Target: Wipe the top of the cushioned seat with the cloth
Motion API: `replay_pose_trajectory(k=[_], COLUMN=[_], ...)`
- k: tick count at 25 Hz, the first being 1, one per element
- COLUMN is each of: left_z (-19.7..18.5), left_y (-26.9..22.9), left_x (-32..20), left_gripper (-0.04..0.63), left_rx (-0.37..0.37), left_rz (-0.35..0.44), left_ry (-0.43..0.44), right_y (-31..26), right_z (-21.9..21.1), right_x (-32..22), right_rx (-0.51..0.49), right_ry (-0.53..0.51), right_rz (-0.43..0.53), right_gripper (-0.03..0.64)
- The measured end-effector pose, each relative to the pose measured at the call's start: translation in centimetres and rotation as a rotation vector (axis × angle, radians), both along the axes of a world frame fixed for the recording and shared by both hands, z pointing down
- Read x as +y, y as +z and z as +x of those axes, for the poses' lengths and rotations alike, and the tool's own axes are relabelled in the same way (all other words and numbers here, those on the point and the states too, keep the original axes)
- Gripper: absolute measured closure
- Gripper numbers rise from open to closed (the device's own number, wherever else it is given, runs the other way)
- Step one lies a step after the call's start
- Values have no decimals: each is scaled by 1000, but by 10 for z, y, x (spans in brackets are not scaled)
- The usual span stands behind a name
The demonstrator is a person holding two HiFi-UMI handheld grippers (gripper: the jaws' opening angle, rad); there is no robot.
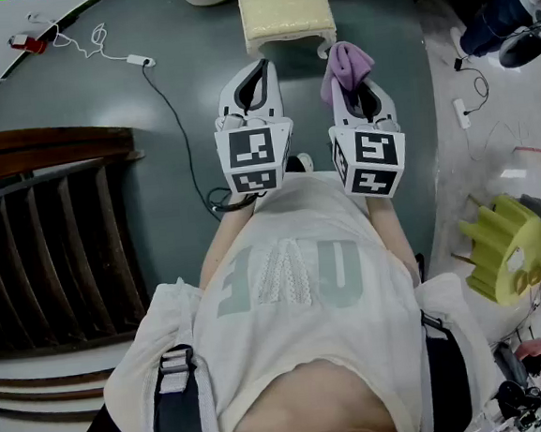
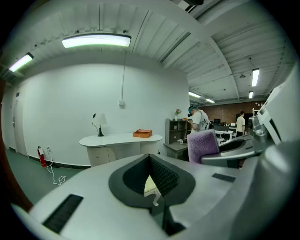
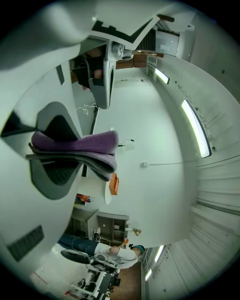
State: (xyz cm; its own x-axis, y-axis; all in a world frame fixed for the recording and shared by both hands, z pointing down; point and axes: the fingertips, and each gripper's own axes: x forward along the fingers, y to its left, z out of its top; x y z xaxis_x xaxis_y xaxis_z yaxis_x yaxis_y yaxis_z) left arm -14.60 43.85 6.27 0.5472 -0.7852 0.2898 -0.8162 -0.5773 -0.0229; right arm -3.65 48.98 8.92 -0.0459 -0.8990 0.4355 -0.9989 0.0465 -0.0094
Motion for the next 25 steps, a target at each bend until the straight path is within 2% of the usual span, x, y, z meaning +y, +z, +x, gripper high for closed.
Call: replay_pose_trajectory(k=[6,11,17,21,25], left_z=[6,5,-8,-2,3], left_y=[0,0,11,9,5], left_x=[-1,0,-10,-28,-52], left_gripper=[603,603,603,603,603], left_rx=[-13,-40,-76,-77,-66], left_rz=[4,-3,-28,-1,18], left_ry=[-4,-19,-44,-47,-56], right_y=[-3,7,15,21,16], right_z=[5,12,12,19,21], right_x=[0,3,7,-6,-29], right_rx=[6,-27,-175,-136,-154], right_ry=[-20,-11,14,4,-13], right_rz=[22,-3,-9,-11,18], right_gripper=[526,528,528,526,526])
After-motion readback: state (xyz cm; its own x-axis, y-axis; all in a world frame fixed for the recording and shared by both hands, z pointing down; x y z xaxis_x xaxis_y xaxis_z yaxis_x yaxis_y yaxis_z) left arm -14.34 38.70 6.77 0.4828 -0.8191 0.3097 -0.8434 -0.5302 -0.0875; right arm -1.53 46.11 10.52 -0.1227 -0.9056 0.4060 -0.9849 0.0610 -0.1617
